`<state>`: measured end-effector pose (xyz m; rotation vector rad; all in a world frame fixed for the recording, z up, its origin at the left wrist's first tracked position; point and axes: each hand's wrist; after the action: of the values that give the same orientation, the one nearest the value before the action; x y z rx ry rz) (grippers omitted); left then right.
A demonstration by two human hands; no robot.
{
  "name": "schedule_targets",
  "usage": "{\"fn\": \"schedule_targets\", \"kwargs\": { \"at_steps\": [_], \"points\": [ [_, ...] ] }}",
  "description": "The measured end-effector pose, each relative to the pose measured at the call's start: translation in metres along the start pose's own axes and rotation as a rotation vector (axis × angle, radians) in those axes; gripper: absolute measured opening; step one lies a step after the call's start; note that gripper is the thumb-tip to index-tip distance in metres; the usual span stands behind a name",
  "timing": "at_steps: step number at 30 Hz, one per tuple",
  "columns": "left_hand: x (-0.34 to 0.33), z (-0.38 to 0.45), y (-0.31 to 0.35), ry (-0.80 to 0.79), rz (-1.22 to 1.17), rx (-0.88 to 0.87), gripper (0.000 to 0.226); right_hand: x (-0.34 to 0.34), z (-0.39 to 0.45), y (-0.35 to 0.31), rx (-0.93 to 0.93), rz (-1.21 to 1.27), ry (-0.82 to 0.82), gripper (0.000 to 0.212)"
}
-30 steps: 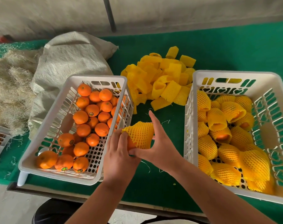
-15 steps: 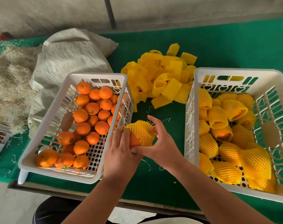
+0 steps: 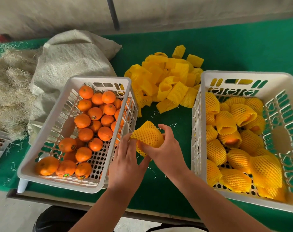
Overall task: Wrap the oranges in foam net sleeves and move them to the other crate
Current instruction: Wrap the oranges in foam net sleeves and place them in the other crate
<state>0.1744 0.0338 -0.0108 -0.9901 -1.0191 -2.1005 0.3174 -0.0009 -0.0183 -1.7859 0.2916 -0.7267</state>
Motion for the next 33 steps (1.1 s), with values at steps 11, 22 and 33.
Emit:
{"fn": "schedule_targets", "kwargs": {
  "at_steps": [11,22,33],
  "points": [
    [-0.002,-0.007,0.001,-0.002,-0.095,0.053,0.039,-0.002,0.008,0.011,-0.218,0.347,0.043,0.072],
    [0.013,0.021,0.006,-0.37,-1.036,1.024,0.043,0.028,0.008,0.017,0.042,0.212,-0.1,0.088],
    [0.001,0.02,0.006,-0.414,-1.123,0.983,0.07,0.06,-0.003,0.006,-0.014,0.148,-0.41,0.122]
  ]
}}
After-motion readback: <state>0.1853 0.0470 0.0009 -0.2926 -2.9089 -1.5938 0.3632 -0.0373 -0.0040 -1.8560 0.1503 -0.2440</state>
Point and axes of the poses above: each hand's wrist, its own z-axis towards the middle knuckle, its own x-axis out of the back of the hand, y = z × x, and after that the axes turned 10 degrees about y, right-handed
